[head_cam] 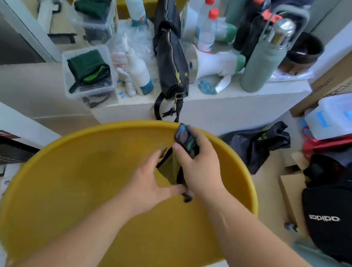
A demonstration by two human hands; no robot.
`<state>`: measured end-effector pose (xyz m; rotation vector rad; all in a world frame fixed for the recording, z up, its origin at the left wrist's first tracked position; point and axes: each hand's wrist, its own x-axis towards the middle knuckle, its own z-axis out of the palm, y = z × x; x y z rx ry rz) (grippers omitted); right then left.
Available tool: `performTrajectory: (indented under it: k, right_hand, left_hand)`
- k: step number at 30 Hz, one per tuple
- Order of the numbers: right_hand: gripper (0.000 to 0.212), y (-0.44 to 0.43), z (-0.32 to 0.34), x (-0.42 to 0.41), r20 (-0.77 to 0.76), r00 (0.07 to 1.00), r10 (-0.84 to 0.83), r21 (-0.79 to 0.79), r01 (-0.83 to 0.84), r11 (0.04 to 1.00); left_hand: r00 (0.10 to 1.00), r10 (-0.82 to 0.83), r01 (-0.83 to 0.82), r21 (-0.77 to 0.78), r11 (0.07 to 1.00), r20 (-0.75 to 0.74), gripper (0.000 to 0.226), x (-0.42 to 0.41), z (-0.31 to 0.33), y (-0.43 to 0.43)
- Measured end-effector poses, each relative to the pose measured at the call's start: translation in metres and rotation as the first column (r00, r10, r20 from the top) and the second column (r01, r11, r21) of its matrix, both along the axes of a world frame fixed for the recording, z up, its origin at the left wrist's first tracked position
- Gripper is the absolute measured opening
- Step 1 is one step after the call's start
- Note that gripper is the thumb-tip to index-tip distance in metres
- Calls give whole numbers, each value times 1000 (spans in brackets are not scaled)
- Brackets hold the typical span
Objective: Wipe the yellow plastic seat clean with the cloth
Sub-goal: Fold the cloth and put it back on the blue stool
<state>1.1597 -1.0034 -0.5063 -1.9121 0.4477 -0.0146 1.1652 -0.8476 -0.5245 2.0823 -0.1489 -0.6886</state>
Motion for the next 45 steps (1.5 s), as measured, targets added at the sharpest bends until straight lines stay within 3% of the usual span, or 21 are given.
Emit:
performTrajectory:
  k: [3, 6, 9, 14, 16, 19, 22, 24, 29, 33, 36, 39, 41, 42, 45]
  right_hand:
    - [58, -14, 55, -39, -51, 999, -6, 188, 15, 982]
    - [80, -38, 91, -83, -55, 993, 105, 210, -91, 974]
    - [103, -72, 112, -121, -112, 968, 224, 124, -210, 970]
    - [108, -114, 124, -168, -210, 943, 257, 96, -241, 966]
    - [93, -121, 129, -183, -184, 966, 184, 86, -170, 982]
    - [50, -124, 137, -205, -107, 993, 47, 51, -42, 998]
    - [28, -125, 145, -228, -94, 990, -107, 294, 131, 947]
    - [20, -126, 149, -244, -78, 970, -230, 326, 242, 914]
    - [7, -133, 146, -289, -105, 803, -586, 318, 586, 745]
    - [17, -134, 151, -340, -190, 645, -740, 344, 750, 565]
    - [25, -137, 151, -384, -253, 683, -685, 363, 724, 587]
    - [46, -148, 148, -423, -228, 666, -710, 203, 746, 634]
    - [22, -165, 142, -449, -191, 646, -739, 69, 760, 647]
    - [7, -177, 137, -463, -186, 639, -746, 25, 763, 646]
    - [17, -219, 123, -514, -219, 608, -763, -63, 772, 633]
  left_hand:
    - [990, 143, -143, -109, 984, -14, 62, -33, 50, -29]
    - [986, 168, -166, -129, 978, 7, 23, -60, 96, -47]
    - [987, 142, -137, -80, 987, 69, 24, -78, 129, -59]
    - [999, -14, 18, -89, 996, 49, 29, -97, 170, -81]
    - [989, -151, 149, -104, 983, -10, 26, -99, 183, -92]
    - [949, -311, 297, -185, 937, -49, 11, -97, 200, -108]
    - [935, -351, 327, -247, 912, -59, 11, -93, 213, -119]
    - [925, -364, 322, -282, 904, -107, 10, -90, 215, -124]
    - [901, -357, 242, -398, 885, -247, 18, -94, 196, -146]
    - [873, -416, 298, -396, 869, -255, 17, -140, 188, -179]
    - [826, -538, 446, -388, 807, -170, 16, -181, 195, -212]
    - [700, -714, 689, -297, 661, 35, 18, -226, 212, -249]
    - [605, -774, 795, -197, 574, 185, 23, -255, 215, -275]
    - [573, -772, 819, -138, 558, 276, 23, -268, 214, -288]
    - [571, -647, 764, -39, 644, 505, 20, -300, 203, -325]
